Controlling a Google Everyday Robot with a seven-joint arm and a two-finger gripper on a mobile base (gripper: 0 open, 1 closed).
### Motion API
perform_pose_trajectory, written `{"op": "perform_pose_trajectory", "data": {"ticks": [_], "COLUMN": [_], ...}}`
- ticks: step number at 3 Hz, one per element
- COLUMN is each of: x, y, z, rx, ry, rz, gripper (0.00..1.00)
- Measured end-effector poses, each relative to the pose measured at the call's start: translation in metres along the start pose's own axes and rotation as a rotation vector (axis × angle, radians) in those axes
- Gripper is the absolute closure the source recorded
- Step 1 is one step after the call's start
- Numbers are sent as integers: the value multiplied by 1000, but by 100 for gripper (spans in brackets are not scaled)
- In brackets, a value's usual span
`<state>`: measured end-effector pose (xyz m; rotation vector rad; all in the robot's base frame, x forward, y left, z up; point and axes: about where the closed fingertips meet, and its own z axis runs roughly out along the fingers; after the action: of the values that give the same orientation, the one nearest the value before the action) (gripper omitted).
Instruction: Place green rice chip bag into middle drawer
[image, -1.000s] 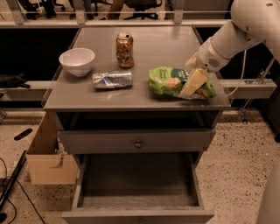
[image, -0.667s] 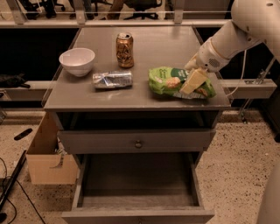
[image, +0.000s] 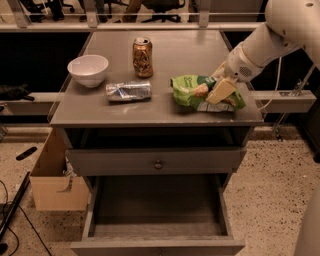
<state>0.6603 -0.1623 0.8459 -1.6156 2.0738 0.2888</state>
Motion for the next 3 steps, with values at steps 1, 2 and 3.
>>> {"op": "perform_pose_trajectory", "data": {"ticks": [1,2,3], "x": [0,0,5], "y": [0,0,-12], "z": [0,0,-7], "rx": [0,0,-12], "ry": [0,0,-3], "rz": [0,0,34], "gripper": [100,100,100]}}
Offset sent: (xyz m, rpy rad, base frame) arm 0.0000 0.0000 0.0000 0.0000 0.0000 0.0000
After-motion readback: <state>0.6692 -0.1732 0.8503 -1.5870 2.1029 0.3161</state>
